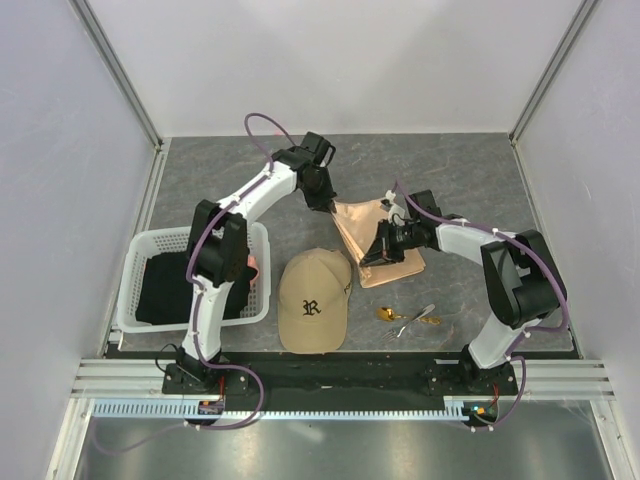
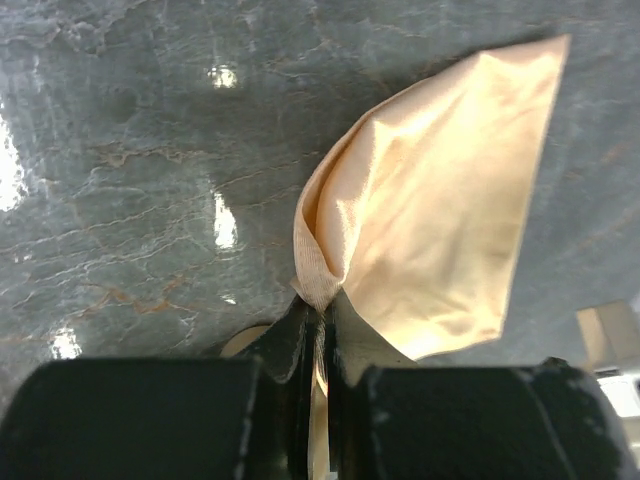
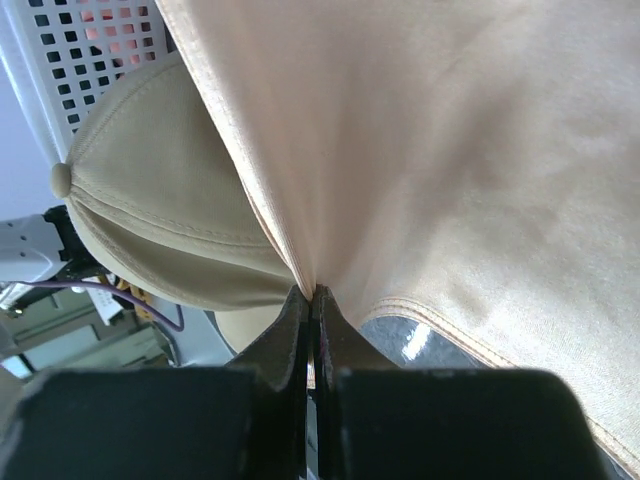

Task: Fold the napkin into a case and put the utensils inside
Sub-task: Fold the lower triangle-folded napkin at the center of the board.

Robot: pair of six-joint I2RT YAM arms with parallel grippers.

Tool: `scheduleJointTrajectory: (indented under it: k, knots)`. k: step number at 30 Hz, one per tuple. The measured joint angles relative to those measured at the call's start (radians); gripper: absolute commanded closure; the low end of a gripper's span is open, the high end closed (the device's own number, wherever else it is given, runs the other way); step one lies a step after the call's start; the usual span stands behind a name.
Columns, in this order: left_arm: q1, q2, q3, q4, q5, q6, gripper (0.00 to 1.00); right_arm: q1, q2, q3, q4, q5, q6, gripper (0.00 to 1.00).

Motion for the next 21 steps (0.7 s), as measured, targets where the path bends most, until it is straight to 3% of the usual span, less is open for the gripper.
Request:
scheduleJointTrajectory:
  k: [11, 21]
  knots:
    - [-0.116, 0.172, 0.226, -0.104, -0.217, -0.023, 0.98, -0.104, 0.040, -0.028, -0.060, -0.008, 0.000, 1.00]
    - [-0.143, 0.233, 0.295, -0.127, -0.235, -0.050, 0.97, -0.133, 0.056, -0.010, -0.134, 0.048, -0.082, 1.00]
